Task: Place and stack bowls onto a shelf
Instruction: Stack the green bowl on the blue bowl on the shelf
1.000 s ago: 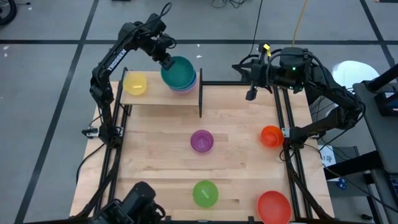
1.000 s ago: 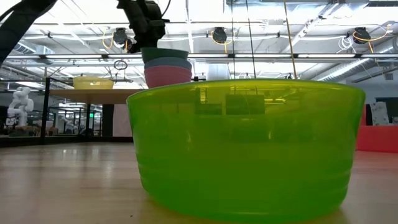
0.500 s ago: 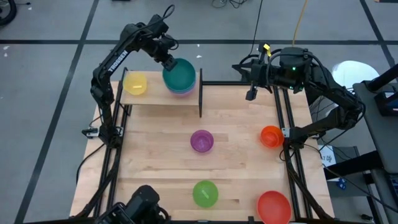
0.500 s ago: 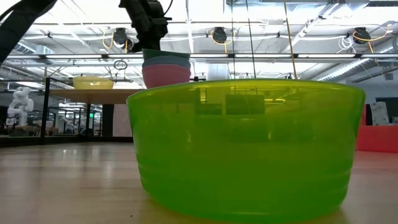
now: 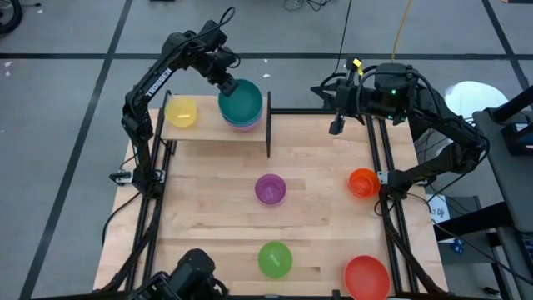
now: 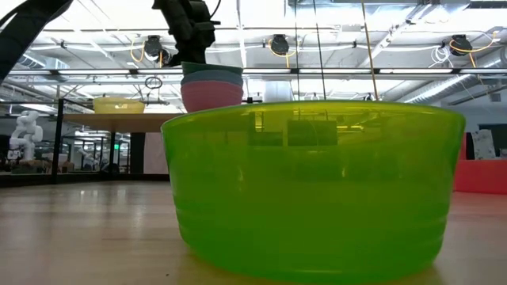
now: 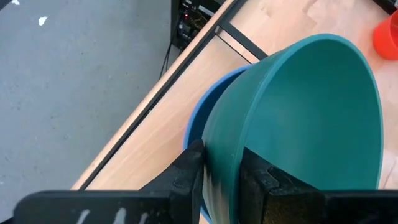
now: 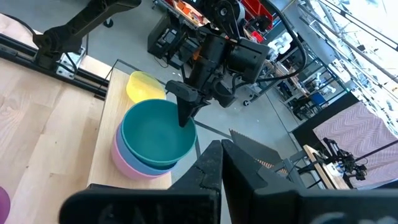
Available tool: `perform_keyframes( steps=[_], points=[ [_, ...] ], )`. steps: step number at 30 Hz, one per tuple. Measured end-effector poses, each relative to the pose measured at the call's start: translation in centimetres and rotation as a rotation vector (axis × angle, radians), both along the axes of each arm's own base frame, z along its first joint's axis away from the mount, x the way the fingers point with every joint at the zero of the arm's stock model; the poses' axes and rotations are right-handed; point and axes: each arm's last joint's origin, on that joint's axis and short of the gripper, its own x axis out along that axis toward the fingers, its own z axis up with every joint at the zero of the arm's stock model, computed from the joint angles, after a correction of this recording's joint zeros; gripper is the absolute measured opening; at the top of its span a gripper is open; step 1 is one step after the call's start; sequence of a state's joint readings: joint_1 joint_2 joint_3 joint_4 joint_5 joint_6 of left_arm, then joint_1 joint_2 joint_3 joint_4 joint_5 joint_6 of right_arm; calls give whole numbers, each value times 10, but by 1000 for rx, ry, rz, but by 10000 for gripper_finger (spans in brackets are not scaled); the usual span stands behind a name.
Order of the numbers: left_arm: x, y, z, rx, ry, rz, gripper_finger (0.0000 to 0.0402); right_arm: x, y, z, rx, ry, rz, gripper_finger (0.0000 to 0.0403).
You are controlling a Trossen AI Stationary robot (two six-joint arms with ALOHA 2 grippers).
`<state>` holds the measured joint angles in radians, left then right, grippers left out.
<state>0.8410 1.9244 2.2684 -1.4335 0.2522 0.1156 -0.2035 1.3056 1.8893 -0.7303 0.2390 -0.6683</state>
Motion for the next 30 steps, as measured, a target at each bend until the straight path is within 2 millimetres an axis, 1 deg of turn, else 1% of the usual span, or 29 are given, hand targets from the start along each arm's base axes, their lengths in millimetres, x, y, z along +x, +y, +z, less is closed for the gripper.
perform_keyframes(
  steps=[8, 14, 18, 21, 24, 30],
  points=[
    [-1, -1, -1, -12, 11, 0, 68, 0, 0, 0, -1, 1, 0, 0],
    [-1, -1, 0, -4, 8, -8, 25, 0, 0, 0, -6, 2, 1, 0],
    [0, 0, 0, -8, 2, 7, 12, 0, 0, 0, -6, 2, 1, 0],
    [0, 0, 0, -10, 0, 6, 21, 0, 0, 0, -6, 2, 1, 0],
    [0, -1, 0, -23, -19, -19, 44, 0, 0, 0, -6, 2, 1, 0],
    [1, -1, 0, -36, -27, -9, 80, 0, 0, 0, -6, 2, 1, 0]
  ],
)
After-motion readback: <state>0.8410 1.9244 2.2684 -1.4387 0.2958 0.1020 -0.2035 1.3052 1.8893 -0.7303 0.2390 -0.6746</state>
